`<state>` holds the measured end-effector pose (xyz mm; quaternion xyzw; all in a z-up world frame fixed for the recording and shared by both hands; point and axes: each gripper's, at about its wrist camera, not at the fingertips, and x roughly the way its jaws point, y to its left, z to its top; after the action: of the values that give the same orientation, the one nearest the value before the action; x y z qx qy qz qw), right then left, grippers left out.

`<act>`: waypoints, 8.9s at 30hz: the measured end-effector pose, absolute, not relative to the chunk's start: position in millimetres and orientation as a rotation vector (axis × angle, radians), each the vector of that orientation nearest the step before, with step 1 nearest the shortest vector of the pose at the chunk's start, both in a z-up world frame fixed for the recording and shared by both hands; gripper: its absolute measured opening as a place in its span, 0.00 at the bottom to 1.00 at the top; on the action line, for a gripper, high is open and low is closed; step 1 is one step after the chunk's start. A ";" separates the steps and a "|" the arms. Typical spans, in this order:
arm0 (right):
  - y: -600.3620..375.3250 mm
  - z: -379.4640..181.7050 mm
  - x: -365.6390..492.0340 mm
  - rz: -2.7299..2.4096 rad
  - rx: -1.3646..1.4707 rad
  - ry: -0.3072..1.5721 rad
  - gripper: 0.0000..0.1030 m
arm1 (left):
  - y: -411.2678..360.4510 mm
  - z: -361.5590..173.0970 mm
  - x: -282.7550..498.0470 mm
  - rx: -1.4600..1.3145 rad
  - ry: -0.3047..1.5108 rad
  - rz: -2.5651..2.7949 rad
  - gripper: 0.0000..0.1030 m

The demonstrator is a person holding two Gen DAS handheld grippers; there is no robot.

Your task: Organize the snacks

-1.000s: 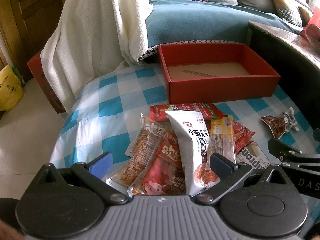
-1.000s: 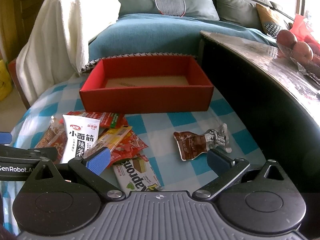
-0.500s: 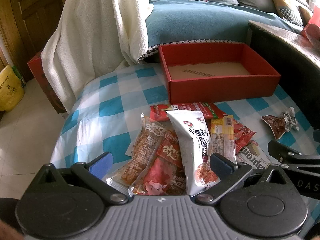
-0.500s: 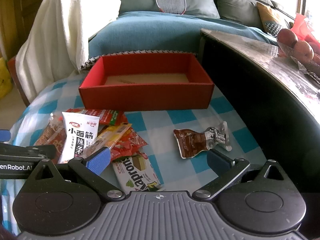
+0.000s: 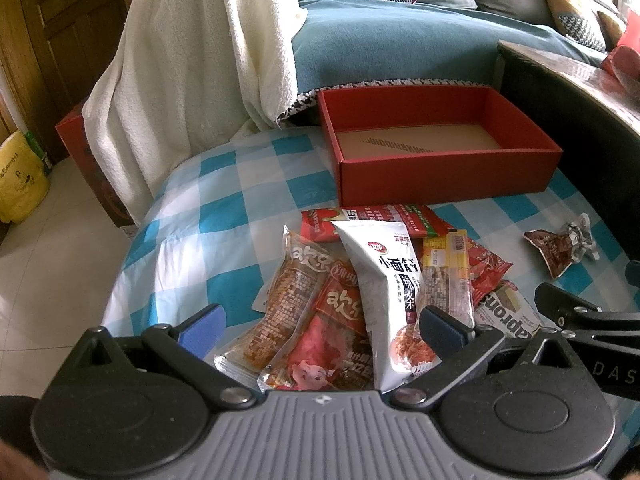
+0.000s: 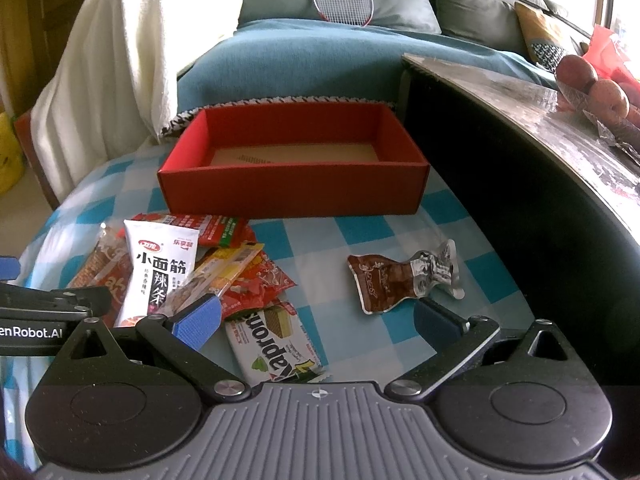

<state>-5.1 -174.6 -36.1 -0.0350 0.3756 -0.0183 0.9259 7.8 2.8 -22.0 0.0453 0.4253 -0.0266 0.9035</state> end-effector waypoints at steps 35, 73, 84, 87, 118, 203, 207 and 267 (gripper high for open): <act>-174.9 -38.5 -3.6 -0.033 -0.067 0.794 1.00 | 4.5 -23.5 5.8 0.097 0.880 -0.053 0.95; -181.9 -36.8 -16.9 0.017 0.027 0.852 1.00 | 5.1 -18.9 -5.6 0.064 0.911 -0.110 0.92; -201.6 -12.7 -12.1 -0.001 0.092 0.738 1.00 | 12.9 -18.3 3.1 0.050 0.923 -0.174 0.93; -206.7 -25.5 -3.0 0.031 0.159 0.825 0.99 | 11.7 -24.7 11.1 0.024 0.973 -0.189 0.93; -164.3 -86.6 47.3 0.198 0.048 1.143 0.39 | 22.3 -29.7 16.5 -0.059 1.040 -0.257 0.93; -179.1 -106.7 49.9 -0.139 0.088 1.210 1.00 | 7.1 -26.0 45.5 -0.155 1.014 -0.351 0.42; -183.1 -95.7 53.3 -0.131 0.032 1.159 0.79 | 8.0 -39.4 51.2 -0.142 1.061 -0.327 0.42; -209.8 19.5 192.8 0.097 0.133 0.785 0.39 | -60.0 7.0 183.9 0.042 0.810 -0.194 0.34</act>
<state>192.8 -209.8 19.5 0.0649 0.3821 0.0474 0.9206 183.9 -60.0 7.0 0.0203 0.3935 -0.0940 0.9143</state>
